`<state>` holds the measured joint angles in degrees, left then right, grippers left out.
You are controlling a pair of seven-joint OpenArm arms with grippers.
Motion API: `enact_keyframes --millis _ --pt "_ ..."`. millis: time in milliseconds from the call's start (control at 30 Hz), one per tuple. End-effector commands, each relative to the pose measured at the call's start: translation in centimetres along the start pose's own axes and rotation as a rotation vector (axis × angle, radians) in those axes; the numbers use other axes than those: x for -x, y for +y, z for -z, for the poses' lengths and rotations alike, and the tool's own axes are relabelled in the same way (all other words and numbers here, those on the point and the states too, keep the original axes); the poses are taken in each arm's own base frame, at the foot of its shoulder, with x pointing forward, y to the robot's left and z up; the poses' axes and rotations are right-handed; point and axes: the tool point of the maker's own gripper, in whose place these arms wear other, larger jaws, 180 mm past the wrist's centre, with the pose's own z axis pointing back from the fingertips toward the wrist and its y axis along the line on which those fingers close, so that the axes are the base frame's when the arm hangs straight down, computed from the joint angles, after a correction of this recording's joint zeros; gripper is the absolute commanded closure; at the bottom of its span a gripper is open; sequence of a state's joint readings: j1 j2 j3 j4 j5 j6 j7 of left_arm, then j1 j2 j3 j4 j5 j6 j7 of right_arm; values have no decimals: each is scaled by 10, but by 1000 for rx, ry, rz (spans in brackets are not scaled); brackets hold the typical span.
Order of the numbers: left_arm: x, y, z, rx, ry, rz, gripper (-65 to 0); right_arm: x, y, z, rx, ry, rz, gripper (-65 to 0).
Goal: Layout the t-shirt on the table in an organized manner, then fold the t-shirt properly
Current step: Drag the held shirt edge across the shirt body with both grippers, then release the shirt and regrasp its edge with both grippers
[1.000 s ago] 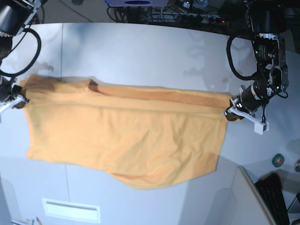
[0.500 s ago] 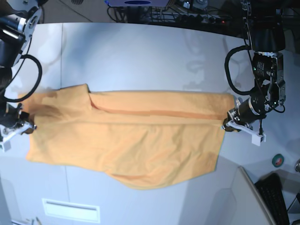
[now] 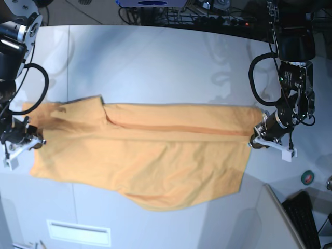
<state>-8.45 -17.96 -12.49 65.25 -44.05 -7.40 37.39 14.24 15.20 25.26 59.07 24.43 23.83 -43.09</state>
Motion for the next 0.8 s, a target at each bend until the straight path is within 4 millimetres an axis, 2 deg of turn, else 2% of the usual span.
enact_keyframes --millis 0,400,433,500,600,667,767 --pt "-24 -4 -2 11 -61 6 0 -27 -1 -7 -1 -69 -11 0" --pt "-29 1 7 -1 -54 -29 -2 -28 -1 -8 -3 -74 -6 0" --pt "-30 1 7 -2 -58 -31 -76 -30 -1 -9 -4 -79 -6 -18" --pt "-34 2 6 -2 -72 -36 -221 -35 -6 -12 0 -118 23 -156" --pt "-51 1 5 -1 -154 -36 -405 -37 -14 -16 5 -178 89 -335" --pt "-60 2 3 -2 -203 -37 -499 -36 -24 -23 22 -218 126 -362" --pt "-60 0 -3 6 -222 -26 -546 -33 -29 -41 50 -273 126 -362"
